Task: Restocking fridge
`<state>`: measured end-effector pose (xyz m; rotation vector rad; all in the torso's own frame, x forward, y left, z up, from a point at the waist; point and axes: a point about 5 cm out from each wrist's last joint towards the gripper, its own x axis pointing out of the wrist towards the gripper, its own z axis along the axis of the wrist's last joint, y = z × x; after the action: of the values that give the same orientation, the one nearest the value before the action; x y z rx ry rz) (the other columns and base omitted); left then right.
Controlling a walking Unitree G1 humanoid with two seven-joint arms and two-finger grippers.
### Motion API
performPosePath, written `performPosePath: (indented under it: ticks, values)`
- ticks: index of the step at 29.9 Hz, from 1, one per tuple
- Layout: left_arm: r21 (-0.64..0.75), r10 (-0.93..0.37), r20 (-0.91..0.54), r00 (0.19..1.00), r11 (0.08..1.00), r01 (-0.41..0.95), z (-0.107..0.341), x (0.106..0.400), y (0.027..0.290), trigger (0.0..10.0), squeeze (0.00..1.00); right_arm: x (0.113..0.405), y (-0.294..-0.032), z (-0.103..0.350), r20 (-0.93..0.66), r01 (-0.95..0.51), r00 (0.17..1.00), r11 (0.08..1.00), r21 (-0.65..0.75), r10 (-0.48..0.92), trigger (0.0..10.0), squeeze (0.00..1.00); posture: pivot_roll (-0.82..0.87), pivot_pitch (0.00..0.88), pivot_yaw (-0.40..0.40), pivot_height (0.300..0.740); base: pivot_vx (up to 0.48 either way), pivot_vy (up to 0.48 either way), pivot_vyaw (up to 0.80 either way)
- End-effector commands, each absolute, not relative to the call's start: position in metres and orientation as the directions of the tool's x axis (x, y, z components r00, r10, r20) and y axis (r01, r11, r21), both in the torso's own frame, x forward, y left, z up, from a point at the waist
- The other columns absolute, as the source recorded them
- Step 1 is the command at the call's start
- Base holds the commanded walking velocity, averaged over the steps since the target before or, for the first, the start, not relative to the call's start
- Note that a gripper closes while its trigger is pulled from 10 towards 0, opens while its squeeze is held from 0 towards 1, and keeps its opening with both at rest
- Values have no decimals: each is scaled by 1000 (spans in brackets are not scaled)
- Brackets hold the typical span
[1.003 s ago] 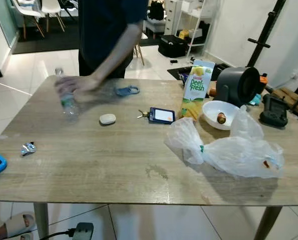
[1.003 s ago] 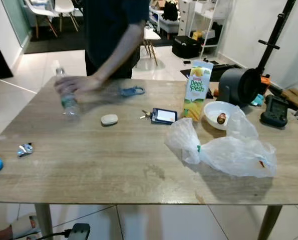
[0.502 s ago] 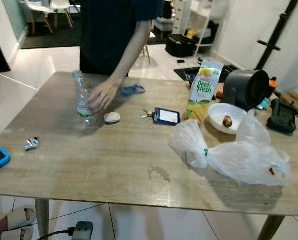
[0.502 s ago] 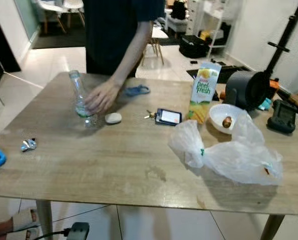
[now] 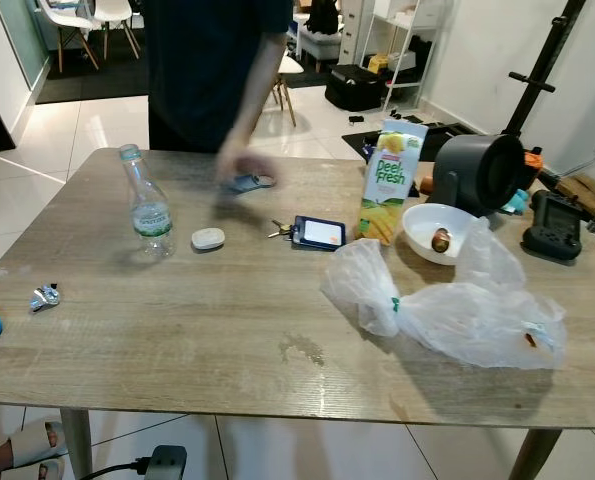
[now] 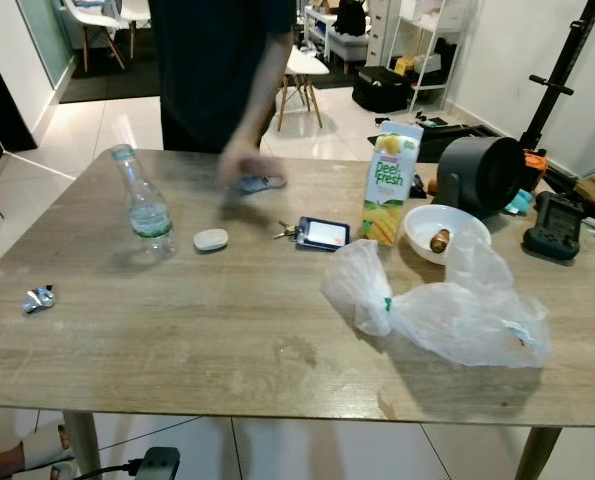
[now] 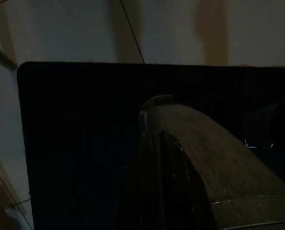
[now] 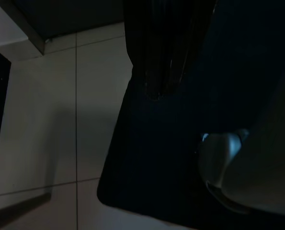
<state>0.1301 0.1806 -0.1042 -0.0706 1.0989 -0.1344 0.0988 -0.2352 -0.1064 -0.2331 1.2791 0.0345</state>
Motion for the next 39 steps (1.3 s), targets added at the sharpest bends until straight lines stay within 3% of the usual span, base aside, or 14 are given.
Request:
performPosePath:
  ticks: [1,17,39]
  values:
    - [-123,-153,-907,392,987,102,-110,116,176,10000,0,100,-231,-107,-951,-162,295,976,-145,-92,10000,0,56,0,-37,740,0,0,0]
    - [11,-60,-925,375,983,183,-108,121,187,10000,0,102,-221,-109,-955,-303,272,932,-199,-115,10000,0,71,0,-29,740,0,0,0]
    - [26,-53,-935,351,976,218,-110,113,189,10000,0,96,-234,-108,-957,-350,245,906,-239,-158,10000,0,71,0,-28,740,0,0,0]
